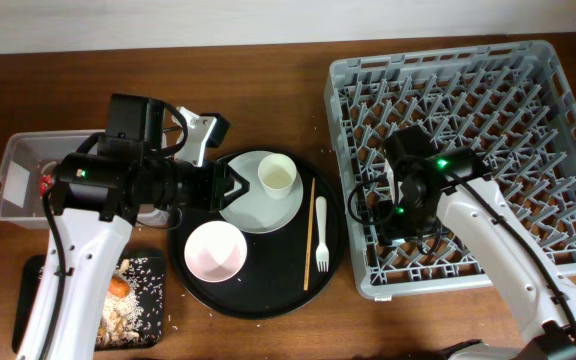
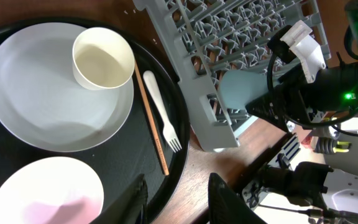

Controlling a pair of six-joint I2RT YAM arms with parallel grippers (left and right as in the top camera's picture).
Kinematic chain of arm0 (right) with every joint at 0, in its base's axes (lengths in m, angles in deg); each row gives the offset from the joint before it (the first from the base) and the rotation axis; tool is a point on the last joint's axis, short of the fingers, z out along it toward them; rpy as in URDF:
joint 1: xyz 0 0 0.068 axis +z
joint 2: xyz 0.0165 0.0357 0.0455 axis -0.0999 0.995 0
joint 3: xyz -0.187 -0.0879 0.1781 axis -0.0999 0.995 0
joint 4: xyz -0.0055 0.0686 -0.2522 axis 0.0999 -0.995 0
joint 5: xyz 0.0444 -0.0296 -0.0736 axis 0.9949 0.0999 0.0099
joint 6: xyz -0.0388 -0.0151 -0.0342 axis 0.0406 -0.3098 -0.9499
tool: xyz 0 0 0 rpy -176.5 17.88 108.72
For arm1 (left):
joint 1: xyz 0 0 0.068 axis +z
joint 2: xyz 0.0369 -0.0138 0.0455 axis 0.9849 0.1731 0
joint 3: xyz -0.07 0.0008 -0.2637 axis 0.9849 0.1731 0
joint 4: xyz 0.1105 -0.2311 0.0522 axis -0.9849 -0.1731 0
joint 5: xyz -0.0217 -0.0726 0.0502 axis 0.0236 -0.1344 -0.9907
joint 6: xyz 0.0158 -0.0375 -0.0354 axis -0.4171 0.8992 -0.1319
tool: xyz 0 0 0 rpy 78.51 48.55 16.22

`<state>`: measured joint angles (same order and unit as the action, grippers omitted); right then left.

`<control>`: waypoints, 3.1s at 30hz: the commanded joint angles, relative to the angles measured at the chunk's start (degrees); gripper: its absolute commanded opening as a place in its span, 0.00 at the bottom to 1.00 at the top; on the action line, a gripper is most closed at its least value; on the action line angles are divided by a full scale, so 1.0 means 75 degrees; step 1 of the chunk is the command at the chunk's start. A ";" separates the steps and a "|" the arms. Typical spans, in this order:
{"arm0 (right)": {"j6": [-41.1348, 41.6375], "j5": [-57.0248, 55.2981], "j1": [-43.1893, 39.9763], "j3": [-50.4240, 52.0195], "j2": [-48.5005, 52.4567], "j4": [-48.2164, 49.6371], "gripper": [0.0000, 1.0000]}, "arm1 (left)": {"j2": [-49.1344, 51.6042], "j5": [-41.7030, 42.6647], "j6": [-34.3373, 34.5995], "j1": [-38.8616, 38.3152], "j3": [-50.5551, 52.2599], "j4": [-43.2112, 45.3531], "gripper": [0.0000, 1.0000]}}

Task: Sort waste into correct bins and load items into the dishwasher rack
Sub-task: 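Lower the blue cup into the rack with the right gripper and release, then grasp the white cup with the left gripper and lift it, then pass the white cup from the left gripper to the right gripper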

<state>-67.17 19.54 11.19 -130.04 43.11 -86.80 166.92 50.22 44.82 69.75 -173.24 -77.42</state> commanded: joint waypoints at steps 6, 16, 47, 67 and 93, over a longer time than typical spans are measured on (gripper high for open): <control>0.0003 -0.0076 0.0035 -0.0254 -0.0020 -0.0117 0.86 | -0.0026 -0.0207 -0.0009 -0.0009 -0.0029 -0.0006 0.36; -0.0134 0.0731 0.0026 -0.2553 -0.0026 -0.0959 0.81 | -0.0839 -0.2652 0.1457 -0.0111 -0.0017 -0.0286 0.36; -0.0137 0.0323 -0.0481 -0.2547 -0.0023 -0.1387 0.99 | 0.3416 -0.3561 0.3241 -0.1422 -0.0035 0.2632 0.01; -0.4744 0.8172 -0.1760 -0.2553 -0.1195 -0.1466 0.99 | 0.1274 0.6510 -0.2856 0.0201 -0.0032 0.0761 0.00; -0.5546 0.9643 -0.1090 -0.2553 -0.0761 -0.1011 0.92 | 0.1274 0.6347 -0.2838 -0.0717 -0.0032 0.1606 0.00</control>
<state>-107.98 88.63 2.62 -148.38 37.05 -94.76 176.89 97.50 24.60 64.35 -173.24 -65.55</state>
